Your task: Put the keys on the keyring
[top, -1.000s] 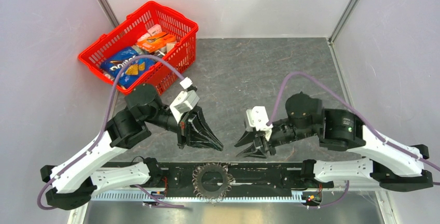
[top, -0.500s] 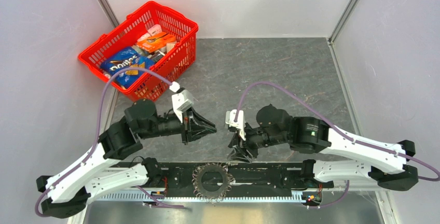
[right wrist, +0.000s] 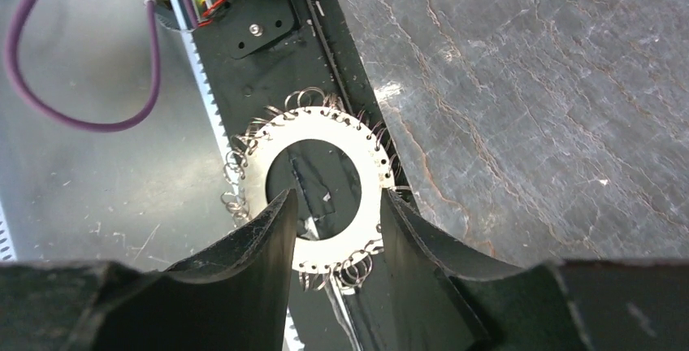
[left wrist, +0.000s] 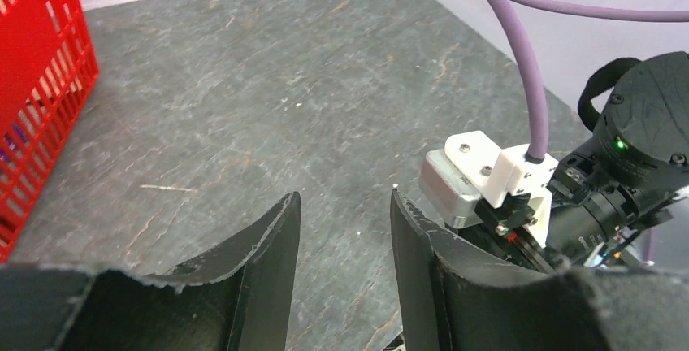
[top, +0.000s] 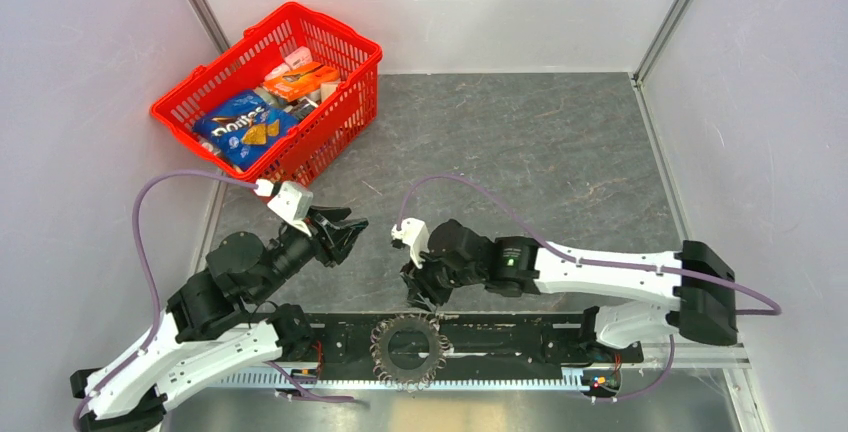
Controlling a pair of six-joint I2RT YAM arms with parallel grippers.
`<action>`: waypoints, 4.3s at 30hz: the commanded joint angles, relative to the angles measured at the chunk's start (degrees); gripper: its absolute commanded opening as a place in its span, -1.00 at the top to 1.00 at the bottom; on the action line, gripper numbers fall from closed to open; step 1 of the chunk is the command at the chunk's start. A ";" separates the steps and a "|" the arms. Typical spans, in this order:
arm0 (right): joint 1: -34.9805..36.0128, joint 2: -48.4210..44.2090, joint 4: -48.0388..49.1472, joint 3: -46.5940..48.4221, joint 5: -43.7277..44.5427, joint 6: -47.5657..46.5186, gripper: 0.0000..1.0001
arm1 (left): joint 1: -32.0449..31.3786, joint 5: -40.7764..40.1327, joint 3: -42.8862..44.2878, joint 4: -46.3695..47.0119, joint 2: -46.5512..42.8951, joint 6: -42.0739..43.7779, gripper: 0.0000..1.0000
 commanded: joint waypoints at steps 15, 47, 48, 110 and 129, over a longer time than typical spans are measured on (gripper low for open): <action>0.08 20.03 16.52 1.70 -5.07 2.13 0.09 | -0.04 -8.30 -1.78 -1.28 -3.10 0.76 -0.04; 20.17 20.40 10.19 4.75 11.38 3.31 0.23 | 0.13 -3.44 -2.50 -0.64 -8.05 -1.26 -0.05; 20.87 20.50 11.72 4.31 12.75 2.66 0.22 | 0.14 -2.95 -2.59 -0.58 -8.26 -1.46 -0.05; 20.96 27.77 16.28 5.61 15.26 -1.02 1.00 | 0.20 -1.47 -2.51 -1.11 -11.14 -1.91 -0.05; 21.04 -1.96 3.14 8.87 32.02 -17.86 1.00 | 0.14 1.65 -3.26 1.69 -9.00 -1.77 -0.05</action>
